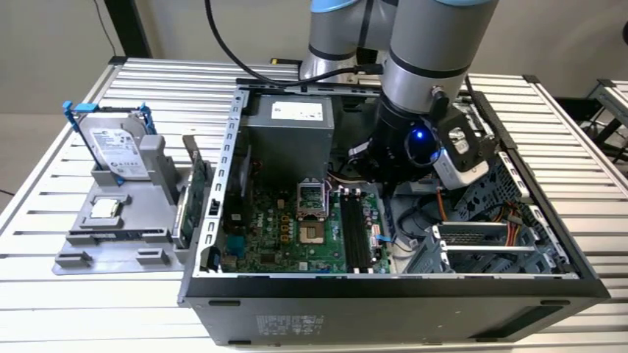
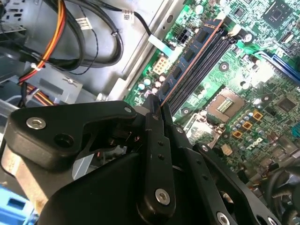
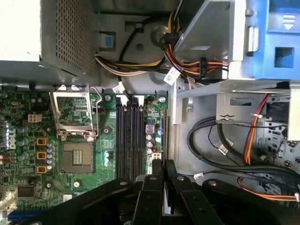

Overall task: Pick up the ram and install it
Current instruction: 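Insert the ram into the slot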

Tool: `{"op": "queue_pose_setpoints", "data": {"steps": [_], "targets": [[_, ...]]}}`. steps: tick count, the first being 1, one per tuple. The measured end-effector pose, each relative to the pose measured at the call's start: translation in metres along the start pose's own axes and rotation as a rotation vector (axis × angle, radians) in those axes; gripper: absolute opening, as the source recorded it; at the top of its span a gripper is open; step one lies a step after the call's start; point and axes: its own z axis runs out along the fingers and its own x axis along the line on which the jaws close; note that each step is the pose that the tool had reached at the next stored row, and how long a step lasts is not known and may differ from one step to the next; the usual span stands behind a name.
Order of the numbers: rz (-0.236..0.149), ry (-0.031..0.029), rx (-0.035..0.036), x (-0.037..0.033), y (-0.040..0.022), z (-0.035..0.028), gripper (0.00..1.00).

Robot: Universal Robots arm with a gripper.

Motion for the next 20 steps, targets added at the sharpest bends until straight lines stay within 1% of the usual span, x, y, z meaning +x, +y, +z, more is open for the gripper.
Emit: {"op": "queue_pose_setpoints", "data": {"steps": [3,7,10,13,20], "targets": [[0.000,0.0007,-0.0001,0.0025,-0.0002,0.0051,0.00],[0.001,0.0037,0.0000,0.0035,-0.0003,0.0090,0.00],[0.010,0.0058,0.0007,0.0043,0.0000,0.0127,0.00],[0.014,0.0060,0.0009,0.0060,0.0008,0.0171,0.00],[0.014,0.0061,0.0013,0.0113,0.0008,0.0227,0.00]]}}
